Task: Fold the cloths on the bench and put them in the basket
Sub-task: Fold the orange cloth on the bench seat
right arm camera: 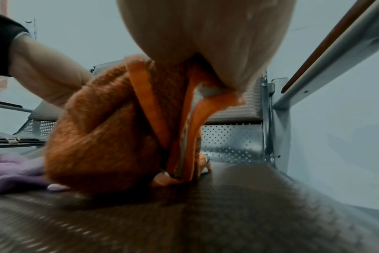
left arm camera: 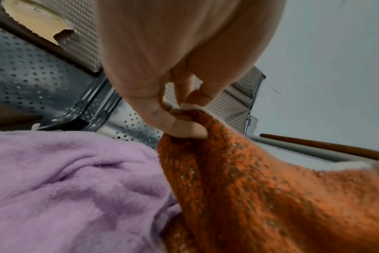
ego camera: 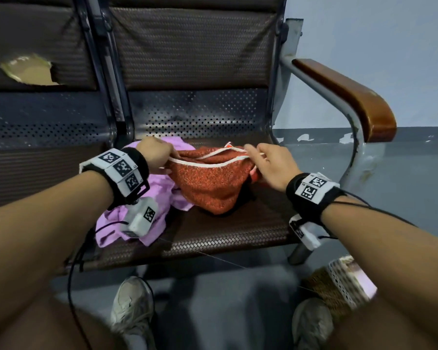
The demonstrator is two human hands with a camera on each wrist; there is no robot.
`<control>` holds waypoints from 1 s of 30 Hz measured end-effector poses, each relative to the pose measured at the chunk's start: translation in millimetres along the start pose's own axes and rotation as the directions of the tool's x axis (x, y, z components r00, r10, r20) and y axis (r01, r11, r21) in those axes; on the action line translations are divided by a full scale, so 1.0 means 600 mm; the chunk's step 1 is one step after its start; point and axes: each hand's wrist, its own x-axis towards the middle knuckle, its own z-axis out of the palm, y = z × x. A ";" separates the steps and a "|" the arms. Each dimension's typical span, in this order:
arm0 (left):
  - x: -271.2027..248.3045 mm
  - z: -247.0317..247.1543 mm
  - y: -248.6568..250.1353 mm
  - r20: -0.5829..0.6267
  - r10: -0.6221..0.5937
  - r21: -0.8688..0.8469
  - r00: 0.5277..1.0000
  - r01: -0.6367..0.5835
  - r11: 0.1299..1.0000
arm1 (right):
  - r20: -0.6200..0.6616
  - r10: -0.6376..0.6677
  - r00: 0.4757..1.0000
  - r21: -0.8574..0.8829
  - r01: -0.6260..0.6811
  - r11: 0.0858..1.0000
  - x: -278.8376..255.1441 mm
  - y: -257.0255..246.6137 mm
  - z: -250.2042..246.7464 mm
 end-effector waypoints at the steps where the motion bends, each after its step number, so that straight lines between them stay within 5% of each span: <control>1: 0.001 0.002 -0.002 -0.013 0.008 0.001 1.000 -0.008 1.000 | 0.038 -0.022 0.999 0.020 0.022 1.000 -0.001 0.000 -0.006; 4: 0.006 0.005 -0.008 -0.035 0.044 0.057 0.998 -0.041 0.998 | 0.201 -0.117 0.972 0.133 0.092 0.987 -0.008 -0.003 -0.019; 6: 0.009 0.003 -0.016 -0.055 0.075 0.251 0.996 -0.059 0.966 | 0.258 -0.170 0.951 0.171 0.129 0.977 -0.010 -0.001 -0.026; 9: 0.014 0.004 -0.036 -0.096 0.121 0.502 0.988 -0.057 0.863 | 0.272 -0.230 0.934 -0.017 0.244 0.970 -0.014 0.009 -0.033; 12: 0.020 0.009 -0.044 -0.083 0.117 0.418 0.990 -0.072 0.906 | 0.292 -0.184 0.939 -0.153 0.236 0.960 -0.021 0.031 -0.036; 18: 0.013 -0.004 -0.017 -0.300 0.227 0.311 0.926 -0.130 0.941 | 0.281 -0.045 0.959 -0.375 0.153 0.914 -0.037 0.059 -0.058; 23: -0.002 0.010 0.008 -0.302 0.198 -0.052 0.932 -0.224 0.973 | 0.024 0.046 0.999 -0.335 -0.035 0.942 -0.023 0.050 -0.083; 26: -0.010 0.008 0.038 -0.261 0.172 -0.291 0.950 -0.247 0.924 | -0.039 0.109 0.993 -0.082 -0.111 0.990 -0.012 0.028 -0.104; 28: -0.011 -0.007 0.057 -0.313 0.142 -0.311 0.939 -0.243 0.919 | -0.078 0.069 0.995 -0.024 -0.071 0.997 -0.005 0.010 -0.121; 30: -0.014 -0.027 0.075 -0.387 0.165 -0.153 0.907 -0.240 0.959 | -0.125 -0.028 0.992 -0.140 0.010 0.990 0.005 -0.006 -0.142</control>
